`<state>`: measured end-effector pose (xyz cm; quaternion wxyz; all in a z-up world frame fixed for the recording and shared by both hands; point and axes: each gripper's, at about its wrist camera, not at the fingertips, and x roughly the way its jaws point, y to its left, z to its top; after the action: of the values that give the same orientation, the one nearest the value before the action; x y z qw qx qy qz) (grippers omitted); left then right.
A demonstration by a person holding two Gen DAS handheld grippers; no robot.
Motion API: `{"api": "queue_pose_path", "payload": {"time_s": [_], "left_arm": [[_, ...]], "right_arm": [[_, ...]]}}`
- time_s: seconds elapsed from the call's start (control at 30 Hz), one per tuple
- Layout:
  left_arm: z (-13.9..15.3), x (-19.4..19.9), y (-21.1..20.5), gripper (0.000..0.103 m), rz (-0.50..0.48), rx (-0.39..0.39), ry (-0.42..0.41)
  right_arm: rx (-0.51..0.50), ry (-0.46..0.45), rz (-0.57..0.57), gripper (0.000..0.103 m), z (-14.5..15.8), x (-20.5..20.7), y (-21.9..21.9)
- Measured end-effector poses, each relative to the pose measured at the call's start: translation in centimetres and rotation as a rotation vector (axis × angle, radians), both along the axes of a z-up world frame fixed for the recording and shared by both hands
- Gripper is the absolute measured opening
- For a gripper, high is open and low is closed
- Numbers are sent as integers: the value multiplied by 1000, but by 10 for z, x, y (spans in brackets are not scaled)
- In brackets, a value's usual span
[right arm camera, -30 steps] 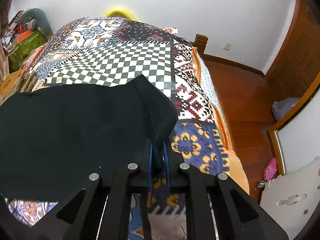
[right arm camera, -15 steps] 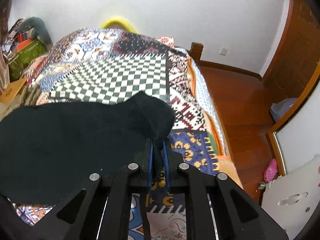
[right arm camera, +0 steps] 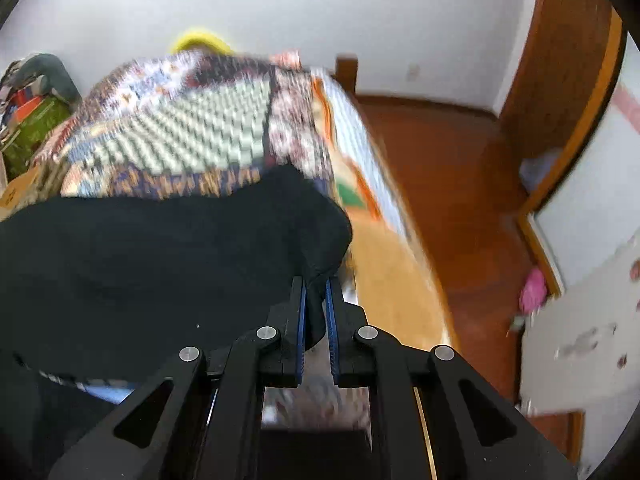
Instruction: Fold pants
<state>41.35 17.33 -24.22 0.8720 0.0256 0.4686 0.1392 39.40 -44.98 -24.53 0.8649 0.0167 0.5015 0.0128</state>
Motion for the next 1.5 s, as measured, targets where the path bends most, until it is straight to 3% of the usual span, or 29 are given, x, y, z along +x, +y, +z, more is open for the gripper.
{"api": "queue_pose_path", "payload": {"time_s": [0.1,0.17,0.23,0.33,0.5,0.6,0.77,0.87,1.0,1.07,1.17,1.37,1.47,1.5], "left_arm": [[-11,3,0,0,6,-33,20],[-15,0,-2,0,-2,-86,24],[-16,-6,-6,1,-19,-116,24],[-15,-11,-16,5,-49,-113,33],[-16,-21,-24,15,-60,-156,34],[-21,-26,-28,27,-65,-160,41],[-38,-30,-24,35,-38,-160,77],[-47,-34,-16,44,-5,-190,81],[-50,-37,-10,51,15,-217,73],[-51,-37,-9,52,22,-222,73],[-50,-39,-8,52,22,-224,72],[-41,-40,-8,52,11,-239,59],[-37,-39,-12,52,0,-218,56],[-37,-38,-14,52,-1,-205,60]], "right_arm": [[-27,52,23,18,-15,-4,2],[-57,49,1,39,-11,-5,-1],[-45,30,-22,51,-3,-7,-10],[-27,-20,-51,51,11,-2,-21],[-19,-84,-6,51,23,36,-9],[-24,-97,26,51,17,67,4],[-16,-60,49,51,-5,107,14],[-68,2,55,51,-28,126,22],[-46,16,61,50,-39,124,21],[-23,6,73,29,-38,121,22],[-102,-28,94,17,-34,115,33],[-125,-111,45,10,-19,116,22],[-143,-92,14,10,-19,126,17],[-206,-76,2,9,-22,128,20]]}}
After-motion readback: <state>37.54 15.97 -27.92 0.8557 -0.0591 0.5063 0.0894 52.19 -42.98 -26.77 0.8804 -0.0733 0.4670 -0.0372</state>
